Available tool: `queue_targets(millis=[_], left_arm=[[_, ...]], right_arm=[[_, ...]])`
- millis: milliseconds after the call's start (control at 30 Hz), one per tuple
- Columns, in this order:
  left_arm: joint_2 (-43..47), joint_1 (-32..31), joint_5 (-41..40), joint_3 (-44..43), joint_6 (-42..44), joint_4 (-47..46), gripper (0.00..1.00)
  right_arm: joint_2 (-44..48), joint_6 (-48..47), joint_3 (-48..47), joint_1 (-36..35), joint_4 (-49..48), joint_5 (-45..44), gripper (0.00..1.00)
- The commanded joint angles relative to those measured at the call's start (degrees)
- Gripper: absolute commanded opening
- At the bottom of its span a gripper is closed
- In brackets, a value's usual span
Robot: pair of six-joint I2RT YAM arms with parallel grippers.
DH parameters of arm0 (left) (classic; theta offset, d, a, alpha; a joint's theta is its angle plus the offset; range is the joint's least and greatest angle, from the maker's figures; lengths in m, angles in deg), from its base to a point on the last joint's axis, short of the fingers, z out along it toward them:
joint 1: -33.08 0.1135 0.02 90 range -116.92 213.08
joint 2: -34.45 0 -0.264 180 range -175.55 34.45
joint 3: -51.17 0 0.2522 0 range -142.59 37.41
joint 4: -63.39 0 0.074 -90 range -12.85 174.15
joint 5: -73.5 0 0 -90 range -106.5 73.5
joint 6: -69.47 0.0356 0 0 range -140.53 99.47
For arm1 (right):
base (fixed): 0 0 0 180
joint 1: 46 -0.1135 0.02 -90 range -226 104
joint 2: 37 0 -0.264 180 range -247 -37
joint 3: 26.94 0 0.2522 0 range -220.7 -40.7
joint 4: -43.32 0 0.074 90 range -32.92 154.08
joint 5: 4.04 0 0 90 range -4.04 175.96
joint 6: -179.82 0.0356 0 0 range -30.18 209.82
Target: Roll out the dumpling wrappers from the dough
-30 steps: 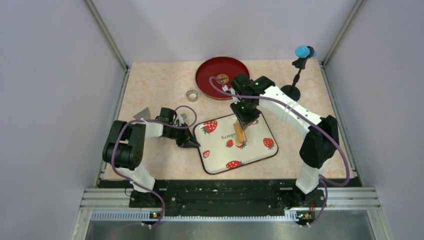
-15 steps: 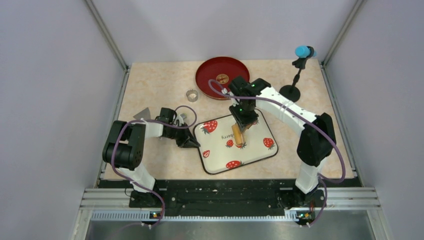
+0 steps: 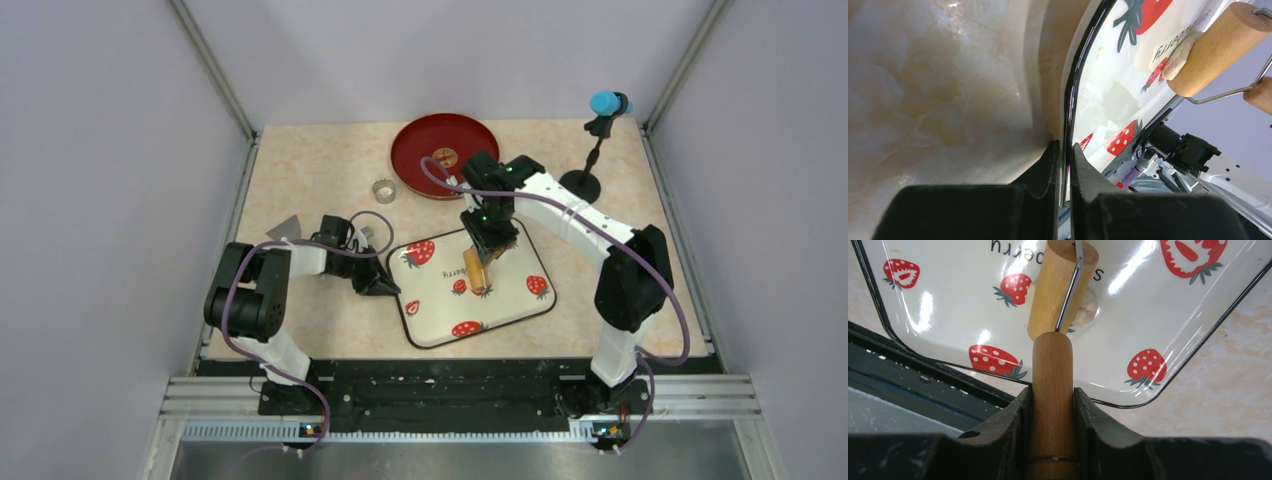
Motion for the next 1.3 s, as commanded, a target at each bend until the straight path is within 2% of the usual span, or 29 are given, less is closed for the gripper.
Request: queue_targets(millis=[0,633,1267], left_arm=[[-0.9,-0.2,-8.4,1.6,1.2,0.6,0.0],[-1.3,-0.2,-8.0,1.5,1.4,0.3,0.0],[-1.8,-0.2,-7.6,1.2,1.5,0.3,0.0]], right_arm=[[-1.7,0.3,2.7,0.4,-0.5,3.5,0.0],[-2.4,0.3,9.4,0.4,-5.2,6.4,0.0],[-4.9,0.1,9.2,0.1,-6.4,10.7,0.0]])
